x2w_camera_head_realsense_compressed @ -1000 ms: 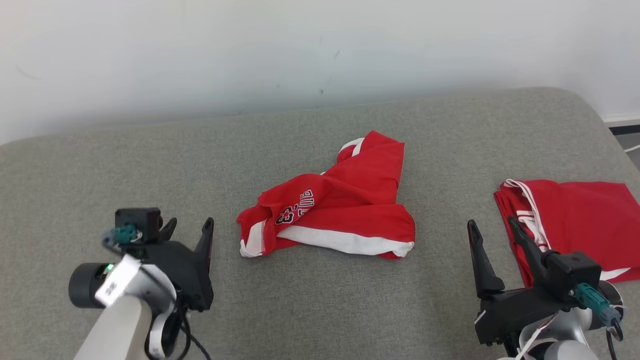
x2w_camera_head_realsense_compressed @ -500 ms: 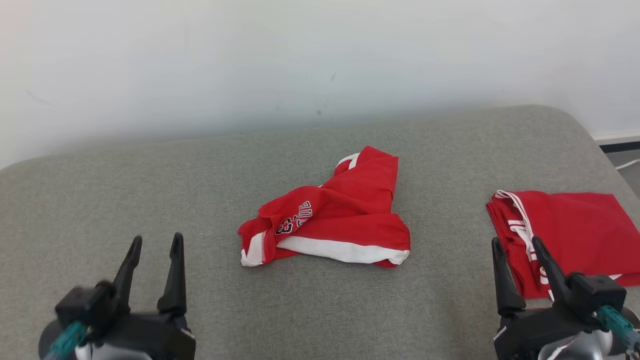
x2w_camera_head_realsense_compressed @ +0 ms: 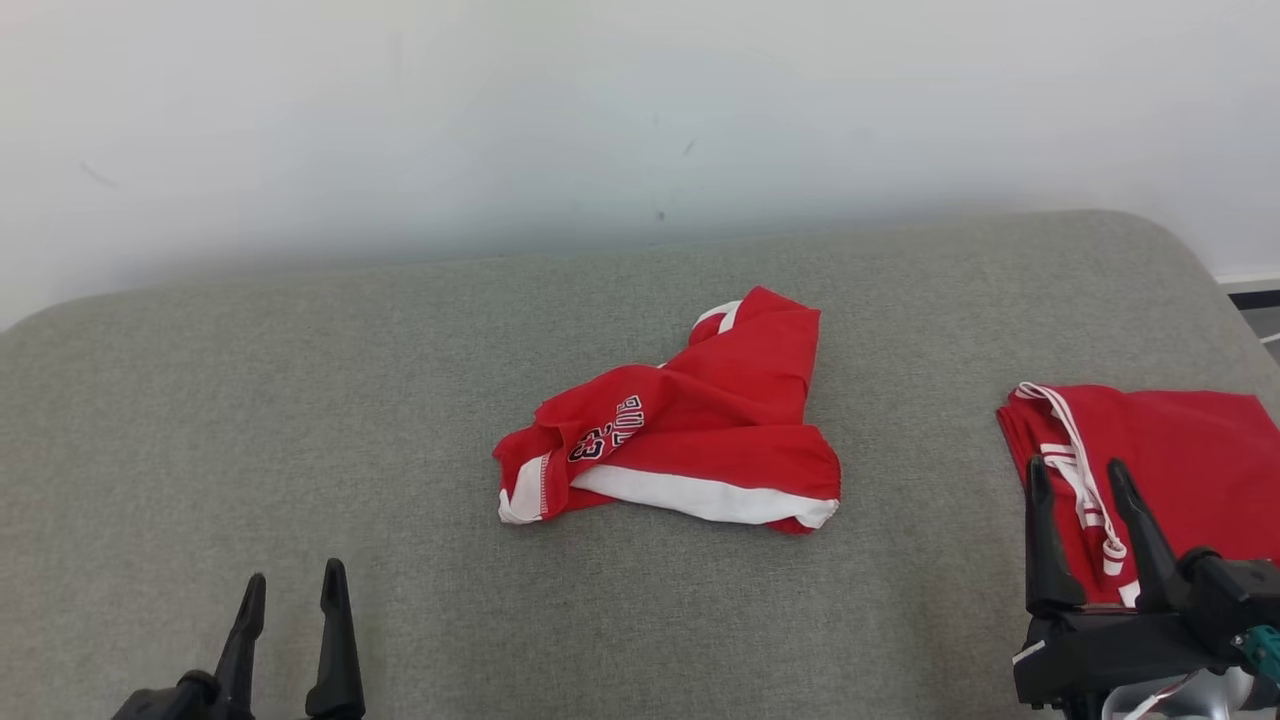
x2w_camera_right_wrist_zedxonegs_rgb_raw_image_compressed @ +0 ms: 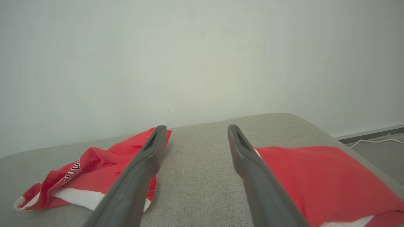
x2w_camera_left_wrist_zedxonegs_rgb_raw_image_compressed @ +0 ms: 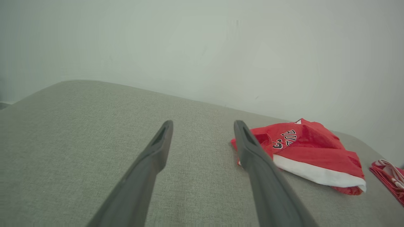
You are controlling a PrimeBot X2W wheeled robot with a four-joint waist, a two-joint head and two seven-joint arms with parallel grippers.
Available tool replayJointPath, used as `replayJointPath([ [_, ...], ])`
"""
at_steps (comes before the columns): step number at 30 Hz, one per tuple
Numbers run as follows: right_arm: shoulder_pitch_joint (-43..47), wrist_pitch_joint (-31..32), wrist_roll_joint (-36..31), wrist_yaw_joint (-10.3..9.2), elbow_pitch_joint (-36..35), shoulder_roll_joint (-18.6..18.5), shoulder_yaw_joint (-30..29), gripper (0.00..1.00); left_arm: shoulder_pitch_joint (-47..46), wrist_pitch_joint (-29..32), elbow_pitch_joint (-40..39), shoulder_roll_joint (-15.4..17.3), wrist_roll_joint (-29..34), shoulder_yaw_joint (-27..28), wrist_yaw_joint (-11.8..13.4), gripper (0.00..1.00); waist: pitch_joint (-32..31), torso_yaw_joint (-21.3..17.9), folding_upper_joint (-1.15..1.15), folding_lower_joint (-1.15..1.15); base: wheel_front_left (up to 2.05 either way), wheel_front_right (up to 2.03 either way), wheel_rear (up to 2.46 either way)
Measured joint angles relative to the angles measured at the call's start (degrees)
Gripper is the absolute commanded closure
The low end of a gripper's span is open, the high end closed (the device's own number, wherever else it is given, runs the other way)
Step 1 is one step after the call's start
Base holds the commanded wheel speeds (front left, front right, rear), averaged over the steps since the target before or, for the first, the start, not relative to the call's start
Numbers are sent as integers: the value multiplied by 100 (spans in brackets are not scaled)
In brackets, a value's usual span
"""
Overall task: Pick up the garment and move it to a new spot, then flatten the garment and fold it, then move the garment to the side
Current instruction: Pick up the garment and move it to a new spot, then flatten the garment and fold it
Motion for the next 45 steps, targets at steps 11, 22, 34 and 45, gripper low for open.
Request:
replayJointPath([
  [11,-236,-141,44,76,402,37,136,0,2,94,185,170,236,-44,0,0,94,257,0,0,0,0,0],
  [22,-313,-137,51,74,647,73,175,0,-3,260,121,289,290,-227,-107,0,156,237,0,0,0,0,0],
  [34,-403,-191,51,73,722,78,176,0,-14,319,119,294,300,-227,-104,0,226,185,0,0,0,0,0],
  [45,-454,-242,49,74,778,89,272,0,-201,472,98,313,311,-401,-214,0,261,127,0,0,0,0,0],
])
